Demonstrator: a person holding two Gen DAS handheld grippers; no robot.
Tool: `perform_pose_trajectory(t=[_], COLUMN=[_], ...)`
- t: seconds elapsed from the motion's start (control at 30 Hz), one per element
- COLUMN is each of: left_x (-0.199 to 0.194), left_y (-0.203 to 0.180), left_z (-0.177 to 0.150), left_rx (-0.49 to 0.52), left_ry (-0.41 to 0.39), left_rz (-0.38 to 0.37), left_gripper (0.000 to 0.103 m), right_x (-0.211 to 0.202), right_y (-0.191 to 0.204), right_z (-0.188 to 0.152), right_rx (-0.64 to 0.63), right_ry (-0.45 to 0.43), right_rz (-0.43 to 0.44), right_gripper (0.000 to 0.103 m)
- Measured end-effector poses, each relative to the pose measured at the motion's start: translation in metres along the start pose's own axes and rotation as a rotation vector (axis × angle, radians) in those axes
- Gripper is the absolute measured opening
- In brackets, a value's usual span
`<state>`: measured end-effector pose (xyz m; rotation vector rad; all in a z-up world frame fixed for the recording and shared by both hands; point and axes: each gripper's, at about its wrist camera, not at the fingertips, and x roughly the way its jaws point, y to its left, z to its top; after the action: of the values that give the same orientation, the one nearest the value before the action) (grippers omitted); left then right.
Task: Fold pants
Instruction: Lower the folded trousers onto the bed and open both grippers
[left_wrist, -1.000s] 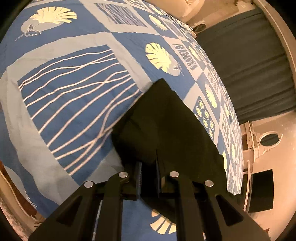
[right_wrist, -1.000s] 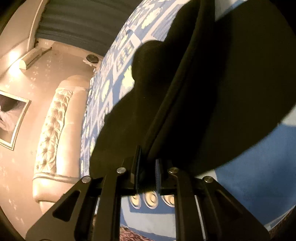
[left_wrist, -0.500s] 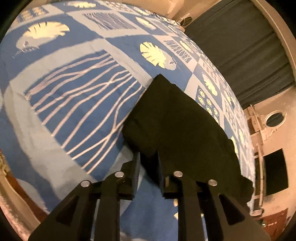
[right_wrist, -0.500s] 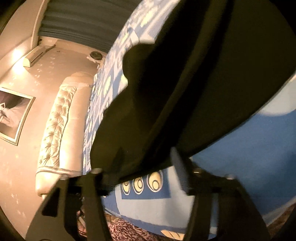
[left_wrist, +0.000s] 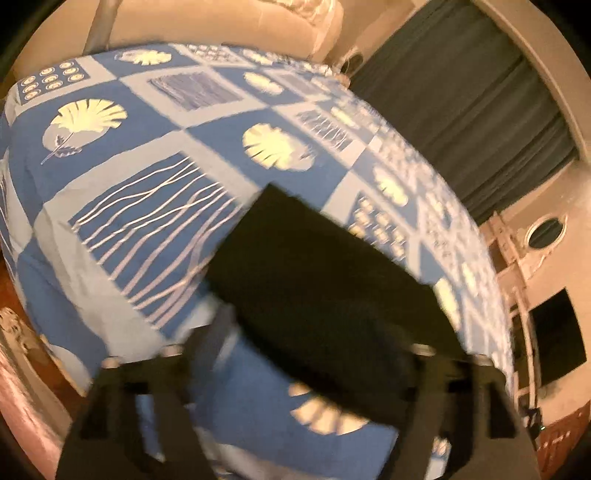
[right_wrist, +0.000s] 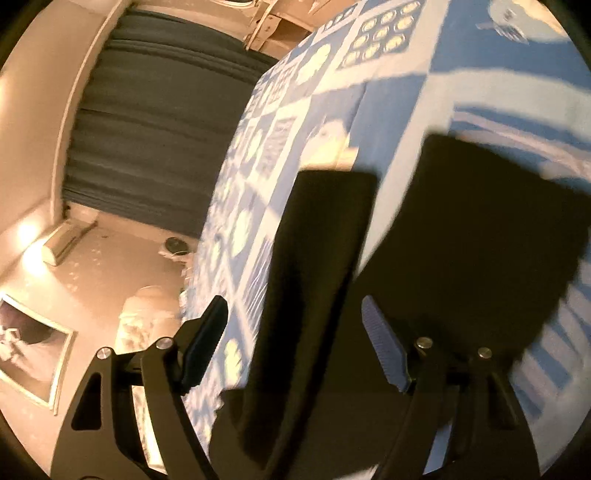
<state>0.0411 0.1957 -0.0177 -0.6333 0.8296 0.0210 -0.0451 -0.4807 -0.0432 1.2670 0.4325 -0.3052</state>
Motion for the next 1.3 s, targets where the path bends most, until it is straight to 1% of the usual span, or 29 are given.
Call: perform_pose_trajectory(t=[0.03, 0.1, 0.17, 0.2, 0.27, 0.3, 0.33, 0.43, 0.47, 0.53, 0.57, 0.6, 0.67, 0.7, 0.8, 0.87, 0.93, 1.07, 1.13, 1.2, 1.23, 1.3], left_x=[0.002, 0.008, 0.021, 0.026, 0.042, 0.049, 0.059, 0.077, 0.08, 0.082, 0.083, 0.084, 0.086, 0.087, 0.086, 0.086, 0.086, 0.086, 0.086, 0.087, 0.087, 0.087], left_y=[-0.011, -0.025, -0.04, -0.046, -0.057, -0.061, -0.066, -0.077, -0.079, -0.083, -0.084, -0.085, -0.083, -0.081, -0.077, -0.077, -0.077, -0.077, -0.077, -0.076, -0.076, -0.075], left_z=[-0.002, -0.004, -0.009, -0.011, -0.018, -0.02, -0.024, -0.034, -0.037, -0.042, -0.044, -0.045, -0.048, -0.048, -0.049, -0.05, -0.05, -0.051, -0.051, -0.051, -0.051, -0.051], left_rx=[-0.009, -0.019, -0.022, -0.022, -0.026, -0.025, -0.016, 0.017, 0.025, 0.051, 0.063, 0.076, 0.085, 0.082, 0.071, 0.072, 0.08, 0.088, 0.09, 0.086, 0.084, 0.079], left_ry=[-0.021, -0.033, -0.033, -0.027, 0.007, 0.02, 0.035, 0.083, 0.083, 0.069, 0.067, 0.069, 0.074, 0.076, 0.075, 0.076, 0.079, 0.079, 0.081, 0.083, 0.083, 0.084], left_rz=[-0.001, -0.004, -0.011, -0.015, -0.027, -0.029, -0.022, 0.009, 0.018, 0.043, 0.048, 0.055, 0.053, 0.047, 0.03, 0.025, 0.023, 0.017, 0.014, 0.011, 0.01, 0.008], left_gripper=[0.083, 0.085, 0.085, 0.085, 0.085, 0.085, 0.085, 0.085, 0.085, 0.085, 0.086, 0.086, 0.086, 0.086, 0.086, 0.086, 0.086, 0.087, 0.087, 0.087, 0.087, 0.087], right_x=[0.006, 0.02, 0.033, 0.036, 0.045, 0.048, 0.05, 0.058, 0.061, 0.07, 0.074, 0.079, 0.082, 0.083, 0.08, 0.077, 0.072, 0.064, 0.069, 0.076, 0.079, 0.082], right_y=[0.0, -0.005, -0.009, -0.012, -0.017, -0.023, -0.025, -0.018, -0.015, -0.01, -0.009, -0.009, -0.014, -0.017, -0.023, -0.027, -0.03, -0.042, -0.04, -0.033, -0.029, -0.024], right_z=[0.006, 0.02, 0.031, 0.035, 0.039, 0.042, 0.043, 0.045, 0.045, 0.046, 0.046, 0.05, 0.048, 0.048, 0.047, 0.047, 0.043, 0.036, 0.034, 0.035, 0.036, 0.035], right_rx=[-0.005, -0.007, -0.004, -0.008, -0.004, 0.012, 0.019, -0.022, -0.035, -0.055, -0.06, -0.059, -0.041, -0.035, -0.028, -0.007, 0.008, 0.086, 0.063, 0.032, 0.015, -0.009], right_ry=[0.004, 0.001, 0.0, 0.0, -0.003, -0.001, 0.005, 0.019, 0.029, 0.048, 0.047, 0.043, 0.045, 0.044, 0.044, 0.047, 0.043, -0.003, 0.001, 0.014, 0.019, 0.025], right_rz=[-0.003, -0.039, -0.008, -0.015, -0.062, -0.067, -0.071, -0.063, -0.05, -0.067, -0.078, -0.089, -0.111, -0.11, -0.1, -0.091, -0.1, -0.064, -0.078, -0.088, -0.095, -0.118], right_gripper=[0.075, 0.075, 0.075, 0.075, 0.075, 0.075, 0.075, 0.075, 0.075, 0.073, 0.068, 0.055, 0.041, 0.036, 0.029, 0.028, 0.028, 0.029, 0.029, 0.036, 0.037, 0.035])
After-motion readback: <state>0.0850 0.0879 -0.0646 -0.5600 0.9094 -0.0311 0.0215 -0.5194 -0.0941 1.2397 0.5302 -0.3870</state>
